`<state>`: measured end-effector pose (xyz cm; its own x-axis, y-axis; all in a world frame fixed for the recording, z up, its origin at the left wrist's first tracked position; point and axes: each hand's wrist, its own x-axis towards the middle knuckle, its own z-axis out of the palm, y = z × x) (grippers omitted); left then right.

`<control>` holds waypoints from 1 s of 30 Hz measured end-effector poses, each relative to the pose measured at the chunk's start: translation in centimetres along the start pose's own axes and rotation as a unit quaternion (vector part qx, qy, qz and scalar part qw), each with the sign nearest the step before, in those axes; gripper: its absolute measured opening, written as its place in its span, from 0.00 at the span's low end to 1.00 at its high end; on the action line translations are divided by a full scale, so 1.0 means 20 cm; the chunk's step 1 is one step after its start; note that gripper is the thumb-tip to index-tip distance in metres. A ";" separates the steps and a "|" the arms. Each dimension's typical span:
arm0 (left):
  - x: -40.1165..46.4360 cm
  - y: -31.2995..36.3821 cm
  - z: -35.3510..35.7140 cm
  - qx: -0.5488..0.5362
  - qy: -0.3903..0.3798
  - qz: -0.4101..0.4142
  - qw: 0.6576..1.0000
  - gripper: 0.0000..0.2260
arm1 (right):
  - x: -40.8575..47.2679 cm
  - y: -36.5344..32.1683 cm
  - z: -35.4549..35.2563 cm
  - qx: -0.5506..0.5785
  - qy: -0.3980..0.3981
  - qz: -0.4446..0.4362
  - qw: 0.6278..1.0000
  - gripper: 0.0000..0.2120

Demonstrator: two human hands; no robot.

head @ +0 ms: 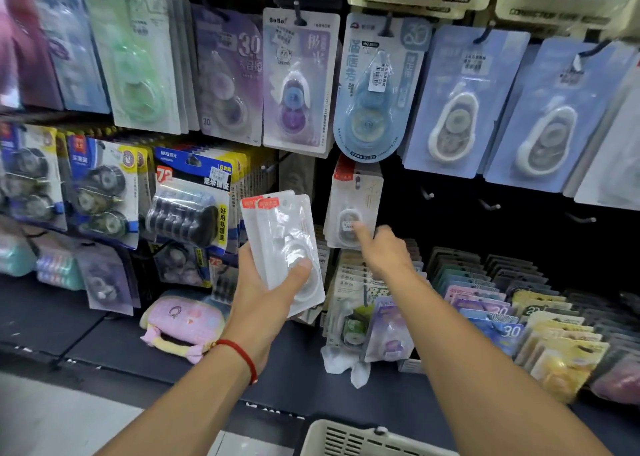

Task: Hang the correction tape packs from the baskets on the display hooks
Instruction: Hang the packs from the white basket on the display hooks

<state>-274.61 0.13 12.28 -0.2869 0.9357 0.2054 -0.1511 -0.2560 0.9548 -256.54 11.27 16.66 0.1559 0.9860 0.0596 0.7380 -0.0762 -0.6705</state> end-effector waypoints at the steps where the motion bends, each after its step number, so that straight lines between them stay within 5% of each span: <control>1: 0.00 0.00 0.01 -0.004 -0.001 -0.005 1.000 0.28 | -0.01 0.01 -0.01 -0.016 -0.001 0.011 1.000 0.35; 5: -0.01 0.01 0.03 -0.036 -0.015 -0.031 0.999 0.28 | -0.18 0.06 -0.04 0.044 0.047 -0.105 0.992 0.18; 8: -0.03 0.03 0.06 -0.052 -0.033 -0.052 0.997 0.30 | -0.37 0.07 -0.05 0.210 -0.081 -0.190 0.956 0.12; 11: -0.06 0.06 0.08 -0.075 -0.067 -0.067 0.993 0.31 | -0.47 0.10 -0.08 0.216 -0.114 -0.236 0.941 0.14; 18: -0.09 0.11 0.10 -0.137 -0.094 -0.108 0.980 0.24 | -0.47 0.13 -0.15 0.269 -0.123 -0.171 0.940 0.11; 22: -0.08 0.10 0.06 -0.094 -0.074 -0.066 0.991 0.18 | -0.47 0.15 -0.15 0.289 -0.140 -0.130 0.938 0.13; 30: -0.02 0.04 0.00 -0.025 0.026 -0.016 0.999 0.13 | -0.41 0.13 -0.12 0.318 -0.034 -0.129 0.939 0.10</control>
<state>-274.67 -0.53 12.88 -0.3303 0.9298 0.1622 -0.2070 -0.2390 0.9487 -254.22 2.69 16.19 -0.0326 0.9681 0.2483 0.2005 0.2497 -0.9473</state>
